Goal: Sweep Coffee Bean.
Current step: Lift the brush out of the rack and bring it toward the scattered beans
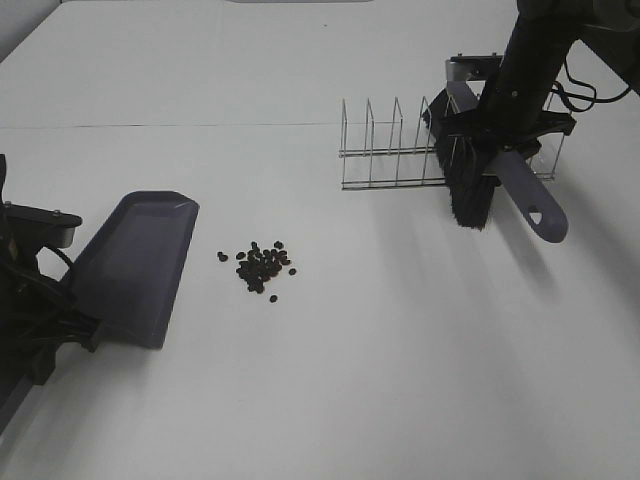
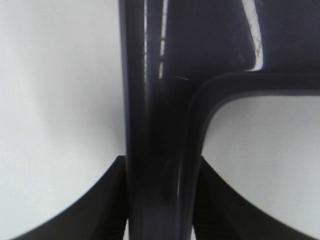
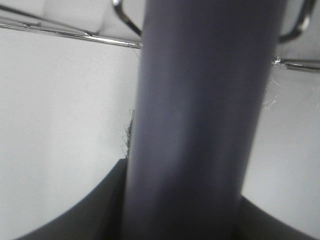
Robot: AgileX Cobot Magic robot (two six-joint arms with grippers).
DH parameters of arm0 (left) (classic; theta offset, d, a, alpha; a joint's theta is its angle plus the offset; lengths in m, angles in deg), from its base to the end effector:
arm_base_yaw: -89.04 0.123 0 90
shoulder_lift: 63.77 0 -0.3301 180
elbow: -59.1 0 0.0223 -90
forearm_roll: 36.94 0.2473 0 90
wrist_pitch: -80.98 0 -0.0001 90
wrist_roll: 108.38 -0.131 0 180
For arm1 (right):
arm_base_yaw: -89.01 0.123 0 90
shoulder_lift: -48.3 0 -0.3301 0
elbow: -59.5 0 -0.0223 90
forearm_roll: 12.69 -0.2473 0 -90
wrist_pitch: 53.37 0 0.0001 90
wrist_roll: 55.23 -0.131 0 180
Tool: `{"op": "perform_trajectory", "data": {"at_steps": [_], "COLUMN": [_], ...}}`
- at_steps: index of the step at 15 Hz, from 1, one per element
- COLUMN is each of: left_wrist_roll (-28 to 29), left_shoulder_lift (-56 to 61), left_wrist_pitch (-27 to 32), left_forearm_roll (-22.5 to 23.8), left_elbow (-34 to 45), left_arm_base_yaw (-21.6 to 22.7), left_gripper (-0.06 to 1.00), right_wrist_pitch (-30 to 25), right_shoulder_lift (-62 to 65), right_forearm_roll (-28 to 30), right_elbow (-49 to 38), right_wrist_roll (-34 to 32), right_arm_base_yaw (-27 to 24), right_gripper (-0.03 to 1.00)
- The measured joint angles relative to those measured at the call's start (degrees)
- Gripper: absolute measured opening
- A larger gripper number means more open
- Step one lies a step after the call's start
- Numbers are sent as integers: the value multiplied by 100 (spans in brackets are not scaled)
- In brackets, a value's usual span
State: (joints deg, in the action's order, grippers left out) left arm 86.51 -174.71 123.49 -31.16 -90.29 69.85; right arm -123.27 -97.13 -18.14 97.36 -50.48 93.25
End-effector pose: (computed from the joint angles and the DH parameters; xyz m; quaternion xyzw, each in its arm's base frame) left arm 0.2676 -0.0837 0.1211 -0.0758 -0.9960 -0.0417 0.0242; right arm 0.5179 0.0501 0.1266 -0.0630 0.9968 0.0449 0.0223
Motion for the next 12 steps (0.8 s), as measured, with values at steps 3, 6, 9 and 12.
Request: {"op": "perform_trajectory", "data": {"at_steps": [3, 6, 9, 12], "left_wrist_roll": [0, 0, 34, 183], "left_shoulder_lift": [0, 0, 0, 0], "left_wrist_pitch": [0, 0, -69, -390], "left_forearm_roll": [0, -63, -407, -441], "left_elbow": [0, 0, 172, 269], "left_arm_base_yaw": [0, 0, -126, -281], "left_gripper": [31, 31, 31, 31], "right_wrist_pitch": [23, 11, 0, -57], "right_shoulder_lift": [212, 791, 2097, 2842], "right_forearm_roll": [-206, -292, 120, 854], "right_elbow": [-309, -1134, -2349, -2991], "right_wrist_roll": [-155, -241, -567, -1049], "right_arm_base_yaw": [-6, -6, 223, 859], "right_gripper": [30, 30, 29, 29]}}
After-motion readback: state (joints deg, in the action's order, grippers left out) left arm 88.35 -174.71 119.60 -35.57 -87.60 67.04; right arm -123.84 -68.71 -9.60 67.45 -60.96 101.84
